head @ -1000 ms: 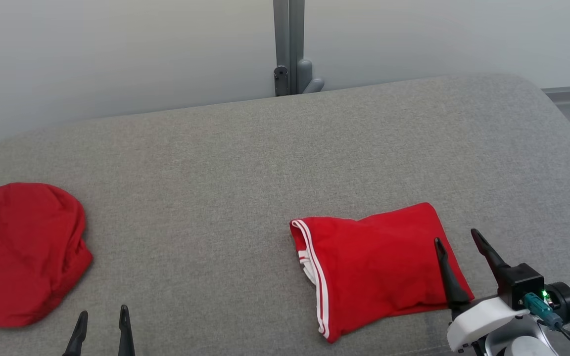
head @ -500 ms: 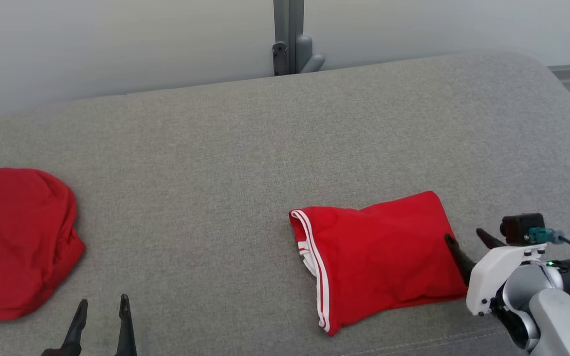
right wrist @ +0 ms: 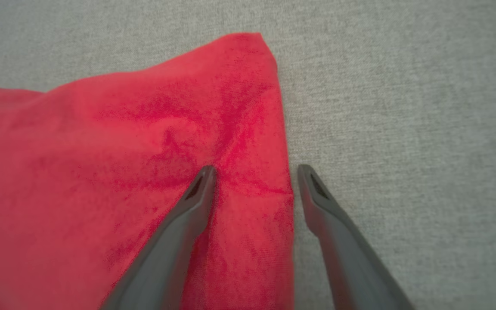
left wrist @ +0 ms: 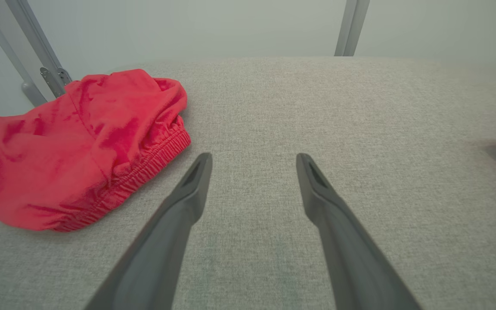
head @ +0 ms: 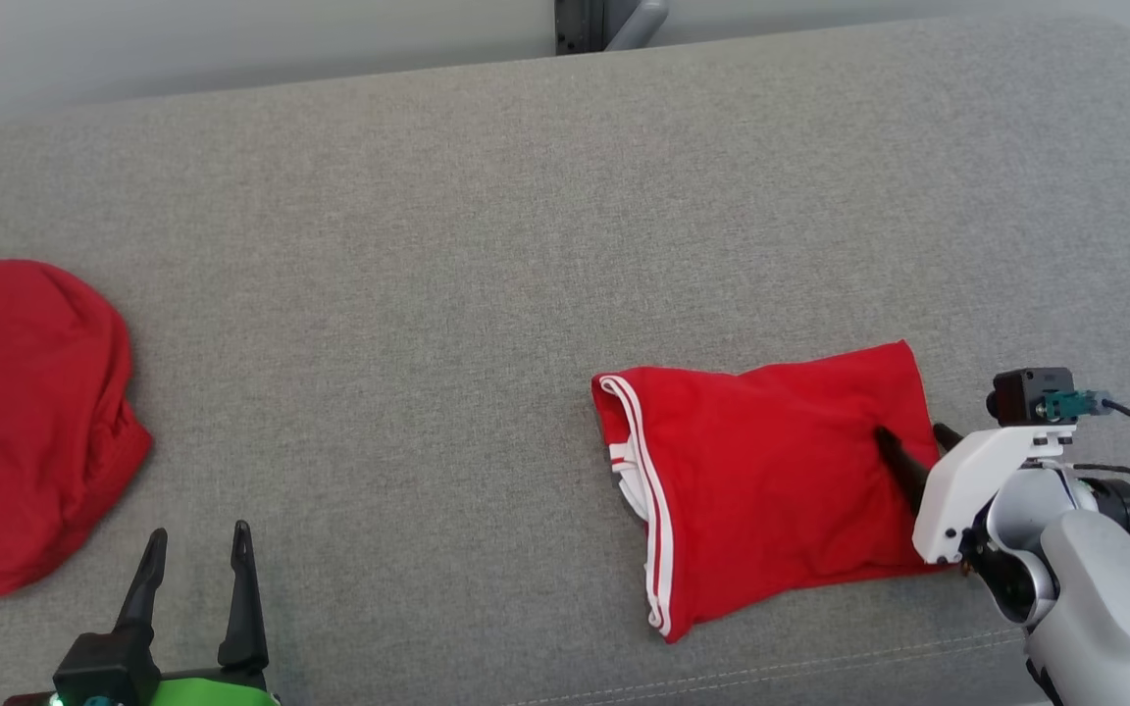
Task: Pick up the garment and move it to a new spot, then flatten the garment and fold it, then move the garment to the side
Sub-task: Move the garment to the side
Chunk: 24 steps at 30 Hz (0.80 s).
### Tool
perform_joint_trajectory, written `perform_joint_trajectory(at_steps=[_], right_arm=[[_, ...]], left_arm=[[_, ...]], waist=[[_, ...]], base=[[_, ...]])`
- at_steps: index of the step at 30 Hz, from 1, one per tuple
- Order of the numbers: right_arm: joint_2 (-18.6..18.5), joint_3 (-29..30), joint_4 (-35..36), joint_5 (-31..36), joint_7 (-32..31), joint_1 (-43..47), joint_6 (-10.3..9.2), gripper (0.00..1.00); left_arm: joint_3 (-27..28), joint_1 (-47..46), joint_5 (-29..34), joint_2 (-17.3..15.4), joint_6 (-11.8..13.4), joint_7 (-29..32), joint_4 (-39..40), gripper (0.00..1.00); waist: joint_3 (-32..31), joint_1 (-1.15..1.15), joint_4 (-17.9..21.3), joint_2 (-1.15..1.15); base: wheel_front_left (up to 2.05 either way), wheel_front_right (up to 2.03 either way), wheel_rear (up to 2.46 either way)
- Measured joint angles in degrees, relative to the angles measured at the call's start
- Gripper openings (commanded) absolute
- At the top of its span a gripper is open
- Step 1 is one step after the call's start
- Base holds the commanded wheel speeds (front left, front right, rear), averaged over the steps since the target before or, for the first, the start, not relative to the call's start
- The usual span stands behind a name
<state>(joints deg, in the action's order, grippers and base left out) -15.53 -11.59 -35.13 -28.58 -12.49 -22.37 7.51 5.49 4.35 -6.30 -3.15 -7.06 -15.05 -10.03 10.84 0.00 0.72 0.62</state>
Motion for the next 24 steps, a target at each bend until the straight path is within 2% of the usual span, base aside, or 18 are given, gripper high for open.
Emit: perform_joint_trajectory(at_steps=[5,9,13,17,24], right_arm=[[-0.89,-1.43,-0.42,-1.63,1.36,-2.7,0.01,0.0],[-1.7,-3.14,0.13,-2.6,2.6,-6.15,0.03,0.0],[-1.6,-6.14,1.07,-2.98,3.59,-10.16,0.03,0.0],[-2.04,-8.02,0.69,-2.91,5.22,-14.56,0.03,0.0],[-4.1,-5.82,-4.35,-2.38,9.48,-23.32,0.03,0.0]], left_arm=[[0.33,-0.77,-0.01,-0.25,-0.05,0.0,0.47,1.0],[0.53,-1.28,0.58,-1.01,-0.08,0.0,2.5,1.0],[0.49,-1.91,1.36,-1.43,-0.27,-0.09,5.97,1.0],[-0.16,-3.65,2.08,-3.47,-0.32,-0.09,9.1,1.0],[-2.44,-8.16,2.8,-7.59,-0.34,-0.09,13.13,1.0]], waist=[[1.64,0.0,-0.07,0.0],[2.84,0.0,1.4,0.0],[4.01,0.0,4.49,0.0],[5.85,0.0,8.47,0.0],[11.67,0.0,13.74,0.0]], base=[[0.0,0.0,0.0],[0.0,0.0,0.0],[0.0,0.0,0.0],[0.0,0.0,0.0],[0.0,0.0,0.0]])
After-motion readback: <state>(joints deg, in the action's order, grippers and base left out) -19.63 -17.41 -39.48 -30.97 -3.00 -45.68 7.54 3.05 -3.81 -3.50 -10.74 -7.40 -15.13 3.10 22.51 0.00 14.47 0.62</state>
